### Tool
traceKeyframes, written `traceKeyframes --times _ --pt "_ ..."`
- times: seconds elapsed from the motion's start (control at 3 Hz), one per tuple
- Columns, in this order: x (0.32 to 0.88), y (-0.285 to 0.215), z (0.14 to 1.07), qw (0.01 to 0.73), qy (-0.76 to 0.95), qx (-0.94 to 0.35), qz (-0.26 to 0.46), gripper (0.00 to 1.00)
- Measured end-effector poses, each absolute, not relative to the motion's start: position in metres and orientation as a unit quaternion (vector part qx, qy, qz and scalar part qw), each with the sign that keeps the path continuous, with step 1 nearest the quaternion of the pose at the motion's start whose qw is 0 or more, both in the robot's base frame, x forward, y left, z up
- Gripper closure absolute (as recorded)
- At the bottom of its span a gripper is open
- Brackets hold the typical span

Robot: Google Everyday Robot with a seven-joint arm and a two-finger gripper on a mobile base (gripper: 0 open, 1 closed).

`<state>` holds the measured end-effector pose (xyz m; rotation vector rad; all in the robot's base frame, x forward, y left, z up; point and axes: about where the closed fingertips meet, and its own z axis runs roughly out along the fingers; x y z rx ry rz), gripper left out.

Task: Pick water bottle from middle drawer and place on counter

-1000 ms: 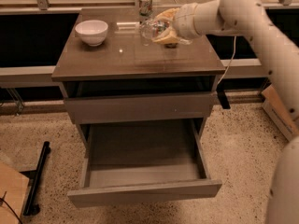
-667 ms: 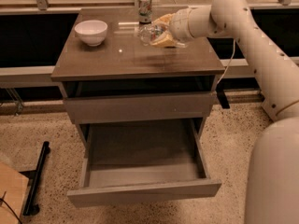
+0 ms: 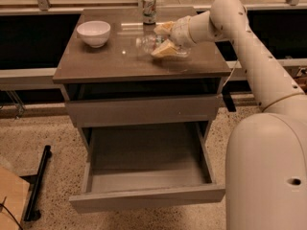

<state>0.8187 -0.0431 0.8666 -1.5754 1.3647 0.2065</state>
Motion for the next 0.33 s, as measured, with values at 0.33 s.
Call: traceKeyframes --times 0.33 --pt "0.8167 -0.0403 0.8644 0.496 0.562 -0.656 0.091 0.00"
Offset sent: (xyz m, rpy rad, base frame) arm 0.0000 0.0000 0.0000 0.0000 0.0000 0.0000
